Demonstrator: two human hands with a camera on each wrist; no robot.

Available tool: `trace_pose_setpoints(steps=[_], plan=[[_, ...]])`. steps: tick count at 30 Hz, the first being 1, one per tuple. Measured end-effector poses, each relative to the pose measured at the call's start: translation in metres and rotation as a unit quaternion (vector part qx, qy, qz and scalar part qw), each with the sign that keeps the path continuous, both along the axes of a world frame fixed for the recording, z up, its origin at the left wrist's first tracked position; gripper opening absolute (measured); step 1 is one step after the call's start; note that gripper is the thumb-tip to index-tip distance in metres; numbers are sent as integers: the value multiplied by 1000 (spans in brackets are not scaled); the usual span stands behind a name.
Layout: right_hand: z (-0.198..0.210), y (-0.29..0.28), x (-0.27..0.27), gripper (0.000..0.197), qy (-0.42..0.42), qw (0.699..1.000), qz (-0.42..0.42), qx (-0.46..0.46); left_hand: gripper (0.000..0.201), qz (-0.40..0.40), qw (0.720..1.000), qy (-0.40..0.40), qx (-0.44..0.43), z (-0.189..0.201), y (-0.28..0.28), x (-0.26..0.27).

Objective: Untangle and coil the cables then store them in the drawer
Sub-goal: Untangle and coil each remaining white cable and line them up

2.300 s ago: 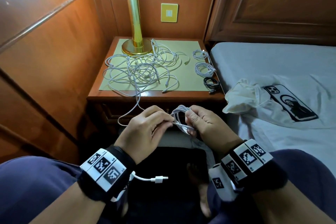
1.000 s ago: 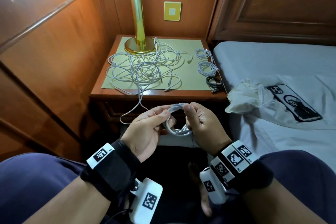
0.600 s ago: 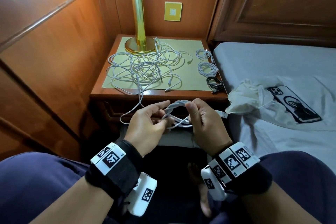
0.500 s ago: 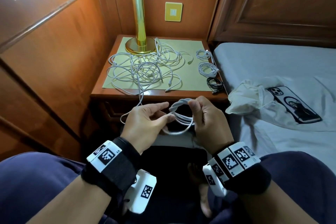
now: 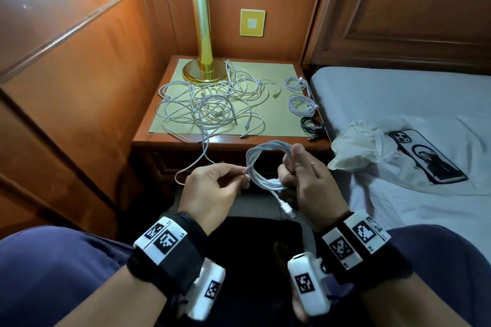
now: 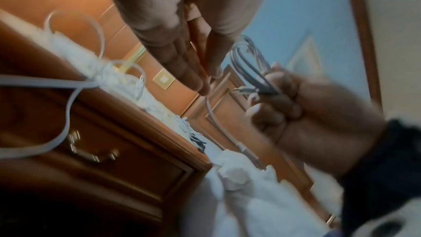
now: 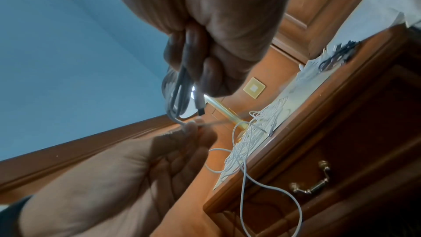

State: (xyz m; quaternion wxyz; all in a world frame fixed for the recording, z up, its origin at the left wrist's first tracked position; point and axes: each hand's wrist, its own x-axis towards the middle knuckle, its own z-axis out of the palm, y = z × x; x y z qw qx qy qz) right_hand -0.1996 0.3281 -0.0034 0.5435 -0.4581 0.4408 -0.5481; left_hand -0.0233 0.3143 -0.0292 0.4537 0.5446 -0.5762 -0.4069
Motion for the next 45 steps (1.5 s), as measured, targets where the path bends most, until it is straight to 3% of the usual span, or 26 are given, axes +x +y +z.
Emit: trace_pose_setpoints(steps=[2, 6, 11, 13, 15, 18, 21, 27, 31, 36, 42, 45], plan=[[0, 0, 2, 40, -38, 998, 23, 32, 16, -14, 994, 89, 54, 3, 3, -5], [-4, 1, 6, 41, 2, 1000, 20, 24, 34, -69, 963, 233, 121, 9, 9, -7], [-11, -2, 7, 41, 63, 998, 7, 11, 29, -99, 963, 237, 78, 10, 11, -6], [-11, -2, 8, 41, 124, 992, -2, -12, 27, -101, 964, 236, 67, 8, 10, -8], [-11, 0, 11, 39, 190, 981, -23, -40, 32, -117, 948, 287, 78, 8, 8, -9], [-11, -1, 16, 36, 203, 977, -42, -56, 56, -123, 909, 385, 106, 14, 6, -11], [-12, -3, 18, 34, 212, 975, -46, -57, 60, -115, 903, 402, 101, 18, 9, -11], [-15, 0, 18, 40, 283, 951, -35, -117, 27, -100, 936, 317, 117, 12, 5, -10], [-12, -3, 12, 37, 288, 943, -88, -143, 35, -92, 966, 223, 96, 5, 3, -8], [-19, -6, 11, 41, 238, 956, -102, -137, 26, -1, 988, 140, 62, 2, 2, -8], [-20, -13, -1, 30, 358, 886, -181, -230, 30, -20, 999, 15, 40, 10, -1, 1], [-21, -13, 2, 29, 368, 877, -176, -255, 31, -1, 1000, -29, 9, 7, -1, 3]])
